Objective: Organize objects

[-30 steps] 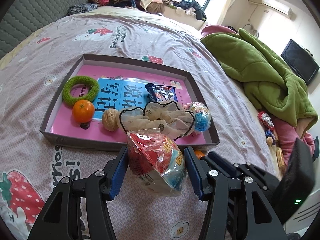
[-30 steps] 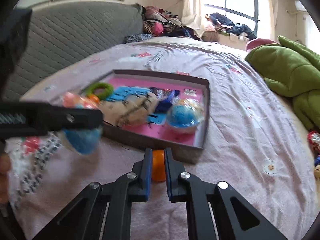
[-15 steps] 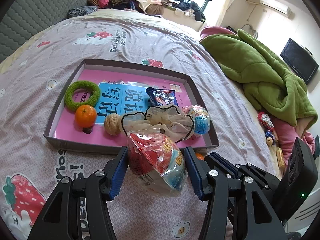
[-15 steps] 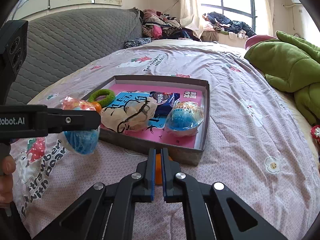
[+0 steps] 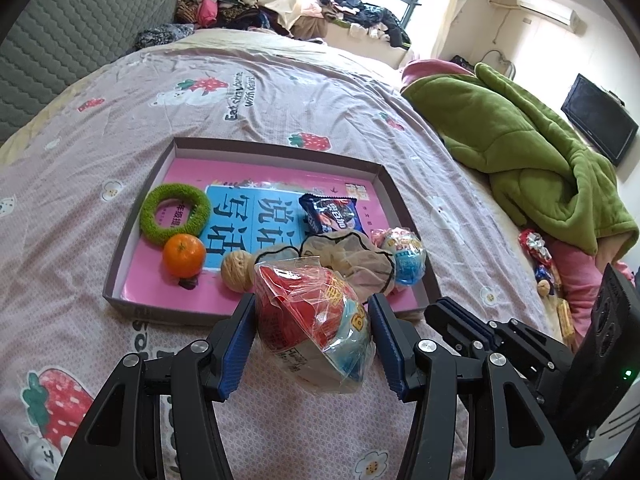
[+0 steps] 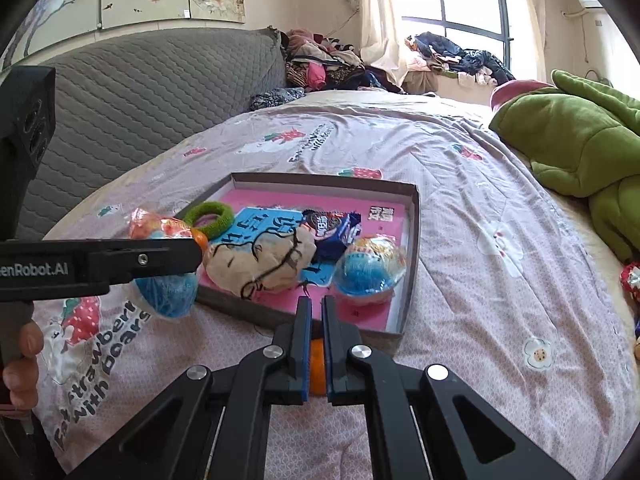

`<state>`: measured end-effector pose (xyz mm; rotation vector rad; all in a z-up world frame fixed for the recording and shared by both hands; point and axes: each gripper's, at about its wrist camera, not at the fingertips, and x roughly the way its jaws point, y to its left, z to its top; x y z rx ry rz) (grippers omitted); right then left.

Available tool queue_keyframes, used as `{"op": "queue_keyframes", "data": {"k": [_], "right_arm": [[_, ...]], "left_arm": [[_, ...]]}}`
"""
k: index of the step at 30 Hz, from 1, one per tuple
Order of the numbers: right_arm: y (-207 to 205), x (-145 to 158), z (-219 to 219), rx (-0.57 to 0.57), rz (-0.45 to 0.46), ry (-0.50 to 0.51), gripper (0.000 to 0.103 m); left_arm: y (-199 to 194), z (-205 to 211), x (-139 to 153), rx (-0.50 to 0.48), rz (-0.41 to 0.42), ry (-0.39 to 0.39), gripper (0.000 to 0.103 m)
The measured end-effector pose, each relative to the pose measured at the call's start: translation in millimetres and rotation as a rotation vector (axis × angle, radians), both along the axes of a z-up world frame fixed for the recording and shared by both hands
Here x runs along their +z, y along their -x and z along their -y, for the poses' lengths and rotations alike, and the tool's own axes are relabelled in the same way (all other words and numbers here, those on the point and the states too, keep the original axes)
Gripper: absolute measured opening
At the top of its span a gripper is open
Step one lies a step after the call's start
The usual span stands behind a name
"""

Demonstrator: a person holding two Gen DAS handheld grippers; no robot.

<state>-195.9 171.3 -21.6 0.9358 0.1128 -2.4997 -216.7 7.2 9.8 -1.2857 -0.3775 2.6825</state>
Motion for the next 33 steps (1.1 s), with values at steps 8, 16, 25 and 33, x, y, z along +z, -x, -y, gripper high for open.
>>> {"op": "queue_keyframes", "data": {"k": [8, 16, 25, 33], "right_arm": [[8, 13, 4, 0.01, -0.022, 0.011, 0.005], [21, 23, 9, 0.019, -0.043, 0.014, 0.005], [34, 31, 18, 0.046, -0.063, 0.019, 0.005], [45, 34, 26, 0.07, -0.083, 0.015, 0.005]], "left_arm": [[7, 3, 5, 0.0, -0.006, 0.011, 0.058], [17, 9, 12, 0.006, -0.019, 0.038, 0.058], [32, 18, 20, 0.024, -0.038, 0.071, 0.058], [53, 22, 25, 0.028, -0.059, 0.126, 0.058]]}}
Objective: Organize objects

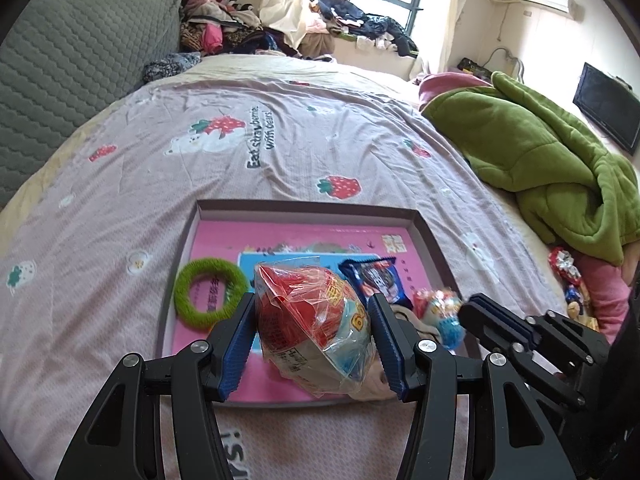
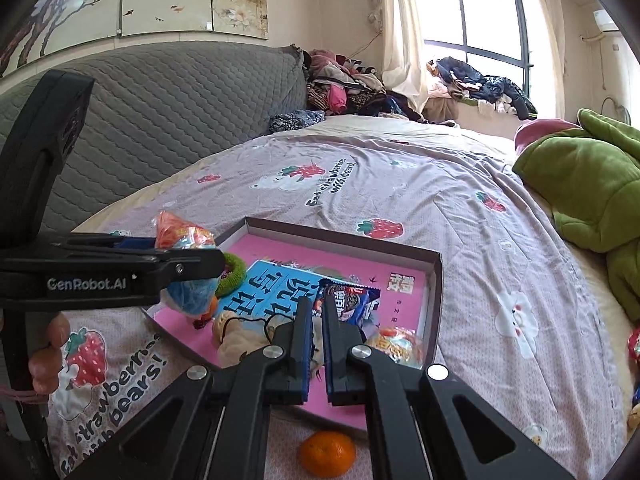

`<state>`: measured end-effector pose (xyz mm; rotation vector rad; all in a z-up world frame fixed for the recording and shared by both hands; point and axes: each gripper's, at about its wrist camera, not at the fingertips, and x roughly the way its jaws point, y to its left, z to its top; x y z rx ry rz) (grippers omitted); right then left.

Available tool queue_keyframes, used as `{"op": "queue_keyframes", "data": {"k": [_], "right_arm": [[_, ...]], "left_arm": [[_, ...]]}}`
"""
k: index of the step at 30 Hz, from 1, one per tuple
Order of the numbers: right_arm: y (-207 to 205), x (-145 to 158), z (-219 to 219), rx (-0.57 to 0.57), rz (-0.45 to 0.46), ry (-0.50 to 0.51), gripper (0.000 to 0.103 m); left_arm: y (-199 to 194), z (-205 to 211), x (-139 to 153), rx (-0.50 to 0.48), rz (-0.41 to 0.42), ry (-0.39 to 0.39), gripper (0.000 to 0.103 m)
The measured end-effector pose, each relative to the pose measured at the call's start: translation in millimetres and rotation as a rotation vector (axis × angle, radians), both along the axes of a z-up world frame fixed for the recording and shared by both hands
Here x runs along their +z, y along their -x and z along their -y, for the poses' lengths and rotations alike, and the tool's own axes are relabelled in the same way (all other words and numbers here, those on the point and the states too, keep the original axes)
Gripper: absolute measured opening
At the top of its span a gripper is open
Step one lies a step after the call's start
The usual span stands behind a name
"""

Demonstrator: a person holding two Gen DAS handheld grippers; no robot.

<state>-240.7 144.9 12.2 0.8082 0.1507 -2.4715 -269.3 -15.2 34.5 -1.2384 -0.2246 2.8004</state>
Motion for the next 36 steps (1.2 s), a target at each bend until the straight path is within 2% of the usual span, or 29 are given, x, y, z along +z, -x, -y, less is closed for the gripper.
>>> {"op": "queue_keyframes", "data": {"k": [8, 16, 25, 36], "right_arm": [[10, -5, -4, -0.008, 0.016, 0.01, 0.005], [20, -15, -10, -0.02, 0.052, 0.022, 0.005], [26, -27, -11, -0.031, 0.084, 0.014, 0.005], [29, -35, -10, -0.034, 0.109, 0.015, 0.005]], "left_arm": [[31, 6, -15, 0.019, 0.009, 0.06, 0.058], [53, 2, -41, 0.009, 0.046, 0.074, 0.058], [63, -2, -61, 0.003, 0.075, 0.082, 0.058], [66, -3, -71, 0.002, 0.098, 0.097, 0.058]]}}
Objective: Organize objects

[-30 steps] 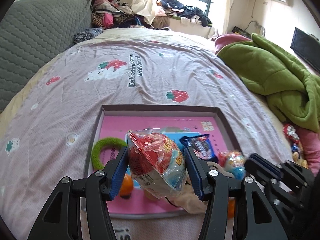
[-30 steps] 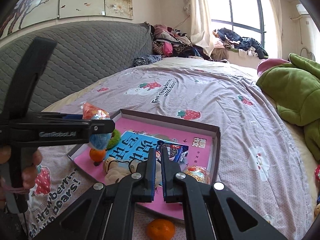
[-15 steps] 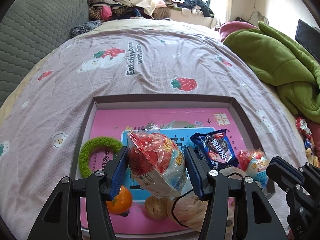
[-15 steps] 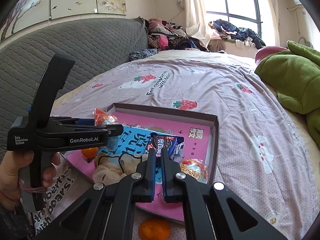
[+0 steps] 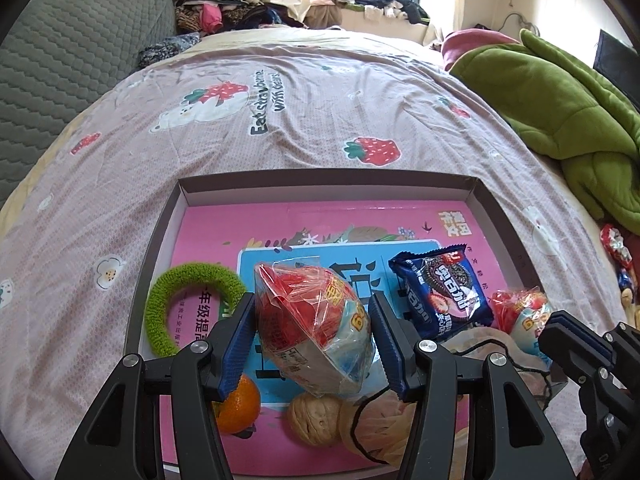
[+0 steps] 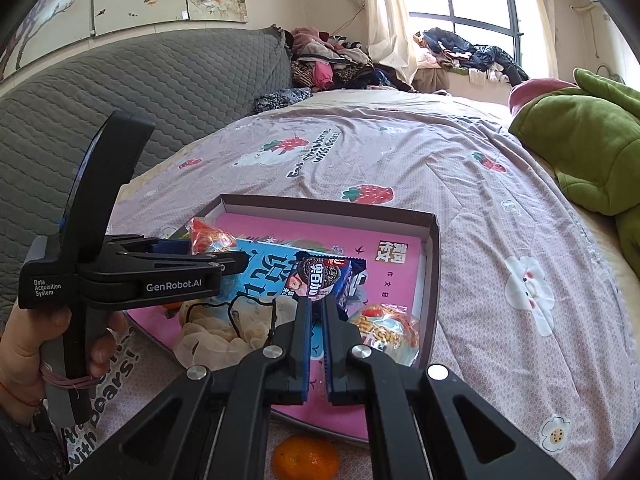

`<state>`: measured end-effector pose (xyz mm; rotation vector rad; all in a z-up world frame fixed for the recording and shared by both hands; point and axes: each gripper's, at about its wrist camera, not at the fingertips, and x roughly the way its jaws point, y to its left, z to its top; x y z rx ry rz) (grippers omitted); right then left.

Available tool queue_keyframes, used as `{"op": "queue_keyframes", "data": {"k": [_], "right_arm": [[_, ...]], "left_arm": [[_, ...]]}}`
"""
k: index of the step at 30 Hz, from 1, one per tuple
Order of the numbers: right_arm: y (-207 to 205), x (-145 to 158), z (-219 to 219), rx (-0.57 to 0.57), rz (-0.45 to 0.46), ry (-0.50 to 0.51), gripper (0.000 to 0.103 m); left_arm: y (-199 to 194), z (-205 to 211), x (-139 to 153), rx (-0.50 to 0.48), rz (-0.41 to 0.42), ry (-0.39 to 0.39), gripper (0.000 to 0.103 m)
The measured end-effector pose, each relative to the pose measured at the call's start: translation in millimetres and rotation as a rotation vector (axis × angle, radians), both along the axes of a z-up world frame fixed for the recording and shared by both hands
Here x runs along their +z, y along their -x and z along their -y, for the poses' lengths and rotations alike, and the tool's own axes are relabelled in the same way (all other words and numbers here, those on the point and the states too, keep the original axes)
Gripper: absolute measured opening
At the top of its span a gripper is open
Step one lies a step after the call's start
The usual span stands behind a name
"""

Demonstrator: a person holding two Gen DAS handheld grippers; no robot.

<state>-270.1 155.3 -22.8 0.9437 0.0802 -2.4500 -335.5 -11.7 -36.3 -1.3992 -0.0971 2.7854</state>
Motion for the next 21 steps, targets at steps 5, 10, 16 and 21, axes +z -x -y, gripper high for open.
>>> {"op": "queue_keyframes", "data": {"k": [5, 10, 16, 21], "right_arm": [[1.2, -1.4, 0.0, -0.002, 0.013, 0.009, 0.005], [1.0, -1.3, -0.7, -0.006, 0.013, 0.008, 0.005], [0.5, -0.1, -1.1, -0.012, 0.017, 0.008, 0.006], [0.3, 0.9, -1.7, -0.021, 0.016, 0.006, 0.01]], "left_arm": [[0.2, 0.9, -3.2, 0.004, 0.008, 0.005, 0.058], [-0.1, 2.2, -2.3, 0.01, 0.007, 0.0, 0.058], [-1.7, 4.0, 2.3, 0.013, 0.006, -0.005, 0.058], [-2.4, 4.4, 4.3, 0.011, 0.008, -0.004, 0.059]]}}
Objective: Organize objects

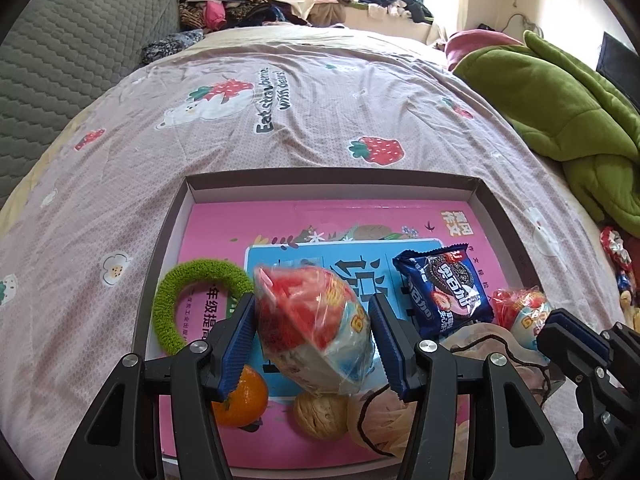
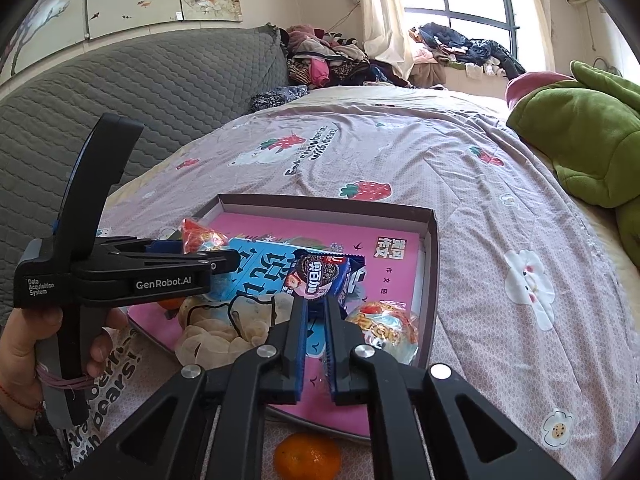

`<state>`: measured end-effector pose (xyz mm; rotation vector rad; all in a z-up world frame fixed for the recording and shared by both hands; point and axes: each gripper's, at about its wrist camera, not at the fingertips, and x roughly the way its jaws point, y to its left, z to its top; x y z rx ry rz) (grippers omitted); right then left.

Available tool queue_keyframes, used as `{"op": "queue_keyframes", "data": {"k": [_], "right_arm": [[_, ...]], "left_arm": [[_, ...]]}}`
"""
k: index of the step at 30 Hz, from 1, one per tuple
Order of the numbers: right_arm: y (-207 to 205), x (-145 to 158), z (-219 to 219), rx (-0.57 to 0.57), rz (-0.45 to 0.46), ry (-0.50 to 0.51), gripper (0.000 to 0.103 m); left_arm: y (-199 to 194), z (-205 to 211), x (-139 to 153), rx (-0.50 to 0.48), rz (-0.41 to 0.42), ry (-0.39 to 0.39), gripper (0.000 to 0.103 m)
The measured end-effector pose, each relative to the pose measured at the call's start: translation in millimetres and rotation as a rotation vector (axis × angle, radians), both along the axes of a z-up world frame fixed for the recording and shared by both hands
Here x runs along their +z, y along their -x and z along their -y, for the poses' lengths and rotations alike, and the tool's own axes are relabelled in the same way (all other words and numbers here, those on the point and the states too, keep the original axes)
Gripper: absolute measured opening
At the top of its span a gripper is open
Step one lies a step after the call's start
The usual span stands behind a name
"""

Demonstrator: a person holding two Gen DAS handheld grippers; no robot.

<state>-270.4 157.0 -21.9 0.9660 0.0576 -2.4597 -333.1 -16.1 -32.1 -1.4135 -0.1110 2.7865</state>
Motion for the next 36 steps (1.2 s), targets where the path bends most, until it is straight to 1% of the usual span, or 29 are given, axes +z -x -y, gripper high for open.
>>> {"op": "queue_keyframes", "data": {"k": [2, 4, 5, 13, 15, 17, 22, 25, 30, 32, 36], "right_arm": [[1, 1, -1, 0.0, 0.001, 0.009, 0.012], [0, 1, -1, -0.002, 0.002, 0.007, 0.013], [0, 1, -1, -0.005, -0.001, 0.007, 0.014], [0, 1, -1, -0.008, 0.0, 0.004, 0.014], [-1, 3, -1, -0.01, -0.002, 0.003, 0.017], [-1, 3, -1, -0.013, -0.005, 0.003, 0.024], [-1, 4, 0, -0.015, -0.004, -0.003, 0.027], [-1, 5, 0, -0.019, -0.004, -0.001, 0.03], [-1, 7, 0, -0.025, -0.009, -0.006, 0.032], [-1, 8, 0, -0.028, -0.011, -0.006, 0.035], [-1, 9, -1, -0.033, -0.01, -0.01, 0.037]], "left_arm": [[-1, 0, 1, -0.005, -0.001, -0.001, 0.061], [-1, 0, 2, -0.002, -0.003, -0.003, 0.066], [-2, 0, 3, -0.002, -0.006, -0.001, 0.067], [-4, 2, 7, 0.01, -0.016, 0.006, 0.068], [-5, 3, 8, 0.014, -0.019, 0.007, 0.068], [-7, 4, 9, 0.015, -0.022, 0.003, 0.069], [-12, 2, 12, 0.017, -0.026, 0.006, 0.071], [-15, 2, 14, 0.019, -0.031, 0.009, 0.071], [-20, 2, 19, 0.022, -0.043, 0.011, 0.071], [-23, 1, 21, 0.022, -0.049, 0.009, 0.072], [-27, 1, 23, 0.026, -0.052, 0.006, 0.072]]}}
